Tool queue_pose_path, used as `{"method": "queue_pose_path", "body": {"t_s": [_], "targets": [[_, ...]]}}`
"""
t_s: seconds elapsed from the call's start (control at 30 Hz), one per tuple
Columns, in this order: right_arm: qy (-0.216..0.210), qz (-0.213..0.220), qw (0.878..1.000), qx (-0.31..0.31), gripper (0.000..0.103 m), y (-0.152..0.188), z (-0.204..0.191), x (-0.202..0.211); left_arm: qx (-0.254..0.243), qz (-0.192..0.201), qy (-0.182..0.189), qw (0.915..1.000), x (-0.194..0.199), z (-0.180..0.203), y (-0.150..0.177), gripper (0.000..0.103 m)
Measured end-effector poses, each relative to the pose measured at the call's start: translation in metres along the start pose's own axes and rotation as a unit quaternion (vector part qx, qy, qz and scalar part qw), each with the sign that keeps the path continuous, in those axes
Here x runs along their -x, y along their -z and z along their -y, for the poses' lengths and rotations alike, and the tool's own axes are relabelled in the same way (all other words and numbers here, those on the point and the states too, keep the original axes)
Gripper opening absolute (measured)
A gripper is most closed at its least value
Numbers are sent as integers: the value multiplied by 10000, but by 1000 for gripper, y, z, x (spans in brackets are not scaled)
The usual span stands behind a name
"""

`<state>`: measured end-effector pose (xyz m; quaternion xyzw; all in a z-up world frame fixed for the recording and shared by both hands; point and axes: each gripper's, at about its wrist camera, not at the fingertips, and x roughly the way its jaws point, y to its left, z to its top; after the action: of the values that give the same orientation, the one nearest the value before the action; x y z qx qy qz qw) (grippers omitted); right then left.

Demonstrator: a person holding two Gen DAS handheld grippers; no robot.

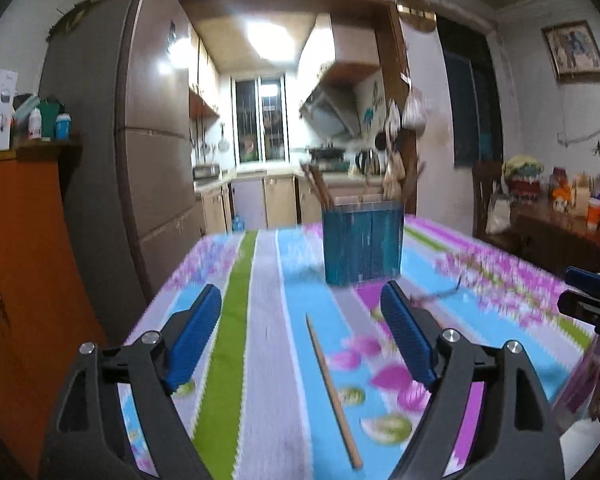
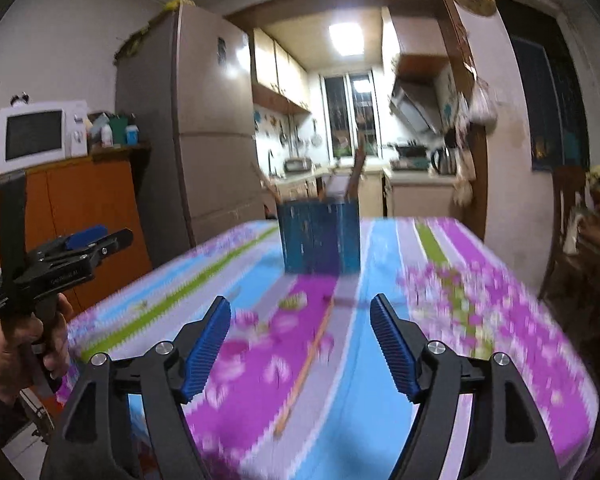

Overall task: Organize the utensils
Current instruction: 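Move both open grippers back toward the last two chopsticks on the table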

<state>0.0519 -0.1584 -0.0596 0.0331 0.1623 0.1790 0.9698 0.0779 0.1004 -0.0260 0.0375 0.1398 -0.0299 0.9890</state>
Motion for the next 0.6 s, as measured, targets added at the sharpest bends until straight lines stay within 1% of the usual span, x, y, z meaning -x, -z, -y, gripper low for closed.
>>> {"method": "queue_pose_path", "body": {"t_s": [0.13, 0.23, 0.4, 0.6], "targets": [[116, -82, 9999, 17, 73, 17, -6, 2, -3, -388, -56, 9992, -13, 3, 25, 79], [146, -106, 9998, 34, 73, 25, -8, 5, 26, -587, -118, 9982, -20, 0, 37, 79], [179, -164, 9997, 72, 73, 31, -10, 6, 121, -761, -207, 9968, -22, -5, 52, 79], [132, -124, 9998, 78, 73, 31, -15, 8, 189, -818, -263, 9961, -23, -9, 53, 79]]}}
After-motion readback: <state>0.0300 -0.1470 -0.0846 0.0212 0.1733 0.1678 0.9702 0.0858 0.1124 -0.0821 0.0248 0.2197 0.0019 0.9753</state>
